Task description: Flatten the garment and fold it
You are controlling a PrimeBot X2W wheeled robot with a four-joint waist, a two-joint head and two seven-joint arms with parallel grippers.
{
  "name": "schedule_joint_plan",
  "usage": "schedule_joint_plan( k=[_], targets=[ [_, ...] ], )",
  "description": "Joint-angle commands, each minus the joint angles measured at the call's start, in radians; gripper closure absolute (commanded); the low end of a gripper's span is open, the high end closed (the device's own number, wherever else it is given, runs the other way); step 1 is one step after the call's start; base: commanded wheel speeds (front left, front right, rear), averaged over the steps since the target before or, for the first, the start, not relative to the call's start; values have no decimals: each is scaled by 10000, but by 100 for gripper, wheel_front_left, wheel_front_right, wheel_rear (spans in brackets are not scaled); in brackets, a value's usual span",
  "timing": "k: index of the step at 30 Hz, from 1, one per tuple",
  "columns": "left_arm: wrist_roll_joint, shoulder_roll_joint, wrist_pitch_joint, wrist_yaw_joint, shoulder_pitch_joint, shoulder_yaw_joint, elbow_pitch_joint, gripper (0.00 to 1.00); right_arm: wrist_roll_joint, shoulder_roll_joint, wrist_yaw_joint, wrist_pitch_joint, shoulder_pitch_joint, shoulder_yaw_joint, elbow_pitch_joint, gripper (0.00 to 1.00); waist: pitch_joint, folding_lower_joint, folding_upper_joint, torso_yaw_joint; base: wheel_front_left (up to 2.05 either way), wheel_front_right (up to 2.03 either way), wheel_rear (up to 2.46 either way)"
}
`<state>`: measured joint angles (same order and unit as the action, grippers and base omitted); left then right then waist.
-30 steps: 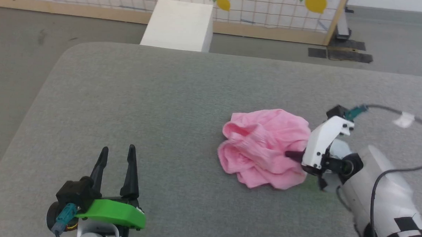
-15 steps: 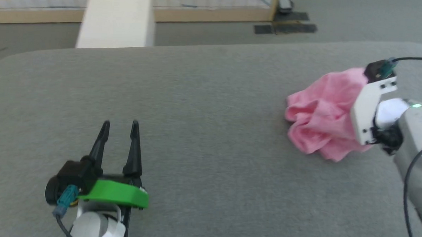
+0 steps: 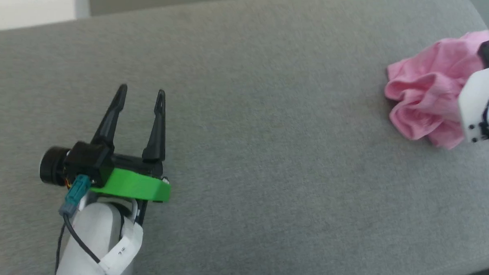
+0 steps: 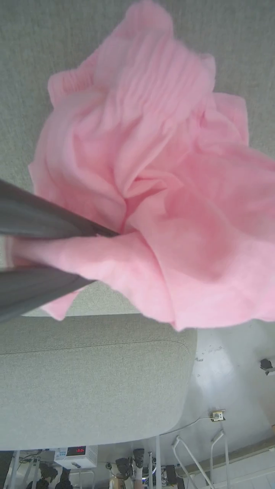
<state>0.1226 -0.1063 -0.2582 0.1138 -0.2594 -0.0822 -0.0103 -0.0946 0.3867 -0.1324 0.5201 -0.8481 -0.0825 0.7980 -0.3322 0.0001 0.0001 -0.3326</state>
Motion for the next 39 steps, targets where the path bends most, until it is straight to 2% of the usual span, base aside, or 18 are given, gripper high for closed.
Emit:
schedule_joint_plan(
  k=[1,9,18,19,20,21,25,29,35,39],
  targets=[
    [-134,-154,-36,48,-262,-54,72,0,-443,80,17,-278,-243,300,-28,100,-1136,-1,-1,-847,0,0,0],
    [-270,-510,25,60,-625,-165,180,0,-2374,-297,17,-1141,-343,2560,-52,100,-1749,-1,-1,-755,0,0,0],
    [-202,-666,89,-41,-605,-106,309,0,-4048,-855,17,-1800,-425,4373,50,100,-1825,-1,-1,-417,0,0,0],
    [-177,-661,85,-61,-559,-97,294,0,-4231,-942,17,-1823,-416,4569,77,82,-1760,-1,-1,-391,0,0,0],
    [-153,-652,80,-74,-516,-93,270,0,-4360,-1007,17,-1855,-402,4713,103,19,-1689,-1,-1,-368,0,0,0],
    [-118,-627,71,-91,-455,-92,223,0,-4541,-1057,17,-1918,-362,4872,116,0,-1561,-1,-1,-326,0,0,0],
    [70,-425,18,-149,-260,-83,-1,0,-4908,-1079,17,-2290,-122,5440,110,0,-926,-1,-1,-83,0,0,0],
    [309,-171,-23,-175,88,-36,-360,0,-4558,-1239,17,-3096,199,5981,122,0,29,-1,-1,204,0,0,0],
    [655,225,-32,-180,809,108,-501,0,-3265,-1517,17,-4968,1058,5926,44,0,1358,-1,-1,789,0,0,0],
    [884,397,-34,-178,1339,242,-626,0,-2105,-1769,17,-6281,2032,5350,-344,0,2083,-1,-1,1239,0,0,0]
  ],
)
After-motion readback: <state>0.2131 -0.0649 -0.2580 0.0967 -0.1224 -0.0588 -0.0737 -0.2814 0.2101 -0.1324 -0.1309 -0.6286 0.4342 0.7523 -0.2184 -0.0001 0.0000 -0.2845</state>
